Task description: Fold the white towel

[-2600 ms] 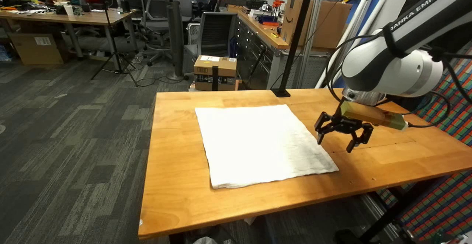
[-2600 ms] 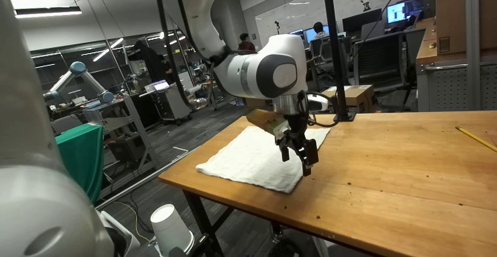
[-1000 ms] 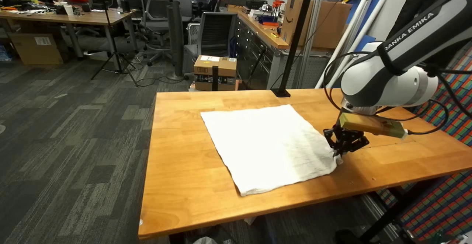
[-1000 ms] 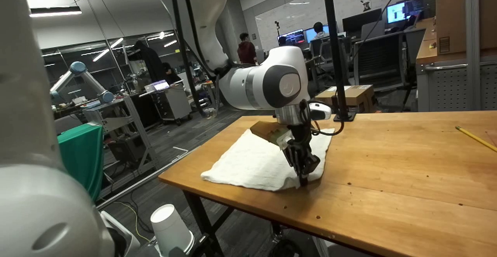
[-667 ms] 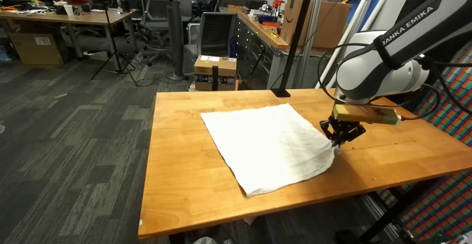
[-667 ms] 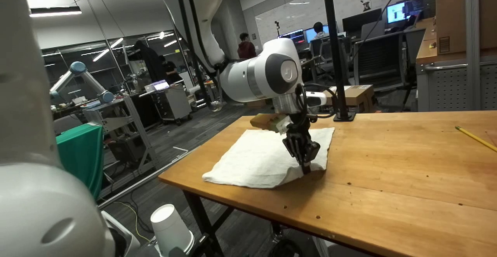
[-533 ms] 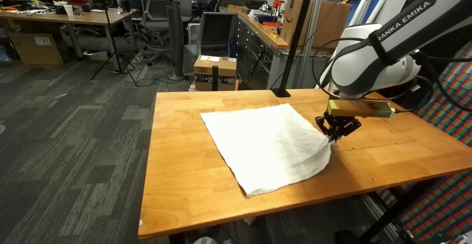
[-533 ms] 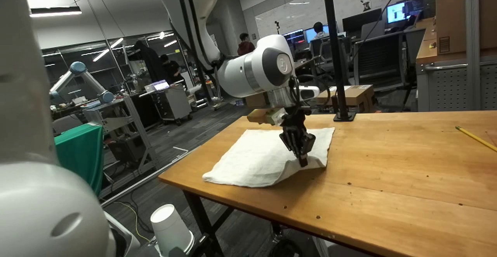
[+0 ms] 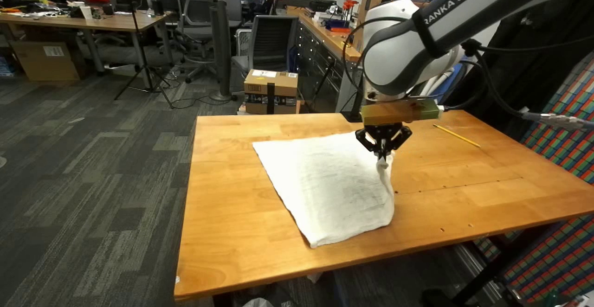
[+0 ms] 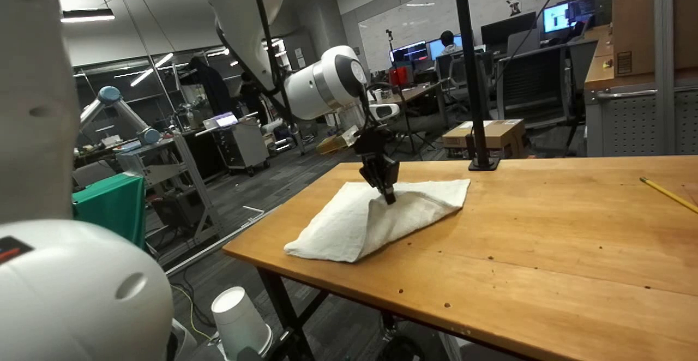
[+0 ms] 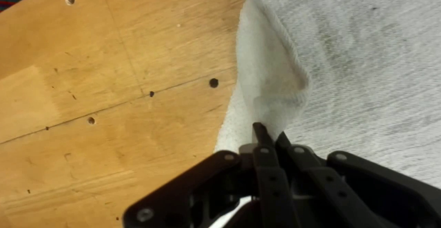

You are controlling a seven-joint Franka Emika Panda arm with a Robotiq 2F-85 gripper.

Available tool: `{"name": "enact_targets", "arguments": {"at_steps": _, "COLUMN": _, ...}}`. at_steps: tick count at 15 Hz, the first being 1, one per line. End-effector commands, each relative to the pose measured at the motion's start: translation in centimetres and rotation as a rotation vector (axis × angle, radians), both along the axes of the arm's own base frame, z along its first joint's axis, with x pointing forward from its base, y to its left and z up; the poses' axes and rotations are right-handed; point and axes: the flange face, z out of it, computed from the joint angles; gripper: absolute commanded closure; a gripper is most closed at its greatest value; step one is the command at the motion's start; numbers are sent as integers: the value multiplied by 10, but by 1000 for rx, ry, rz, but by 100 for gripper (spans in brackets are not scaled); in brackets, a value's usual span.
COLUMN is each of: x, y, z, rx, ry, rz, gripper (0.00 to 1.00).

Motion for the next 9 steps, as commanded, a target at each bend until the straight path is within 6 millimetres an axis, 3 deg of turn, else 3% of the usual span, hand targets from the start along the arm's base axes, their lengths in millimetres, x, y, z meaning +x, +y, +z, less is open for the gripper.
{"name": "enact_targets", "arguments": {"at_steps": 1, "x": 24, "y": 45, "z": 11, "rx": -41, "ry": 4, "rz": 15, "gripper": 97}}
{"name": "enact_targets", "arguments": {"at_steps": 9, "x": 61, "y": 156, "z": 42, "rx": -47, "ry": -22, "rz": 127, "gripper": 97}}
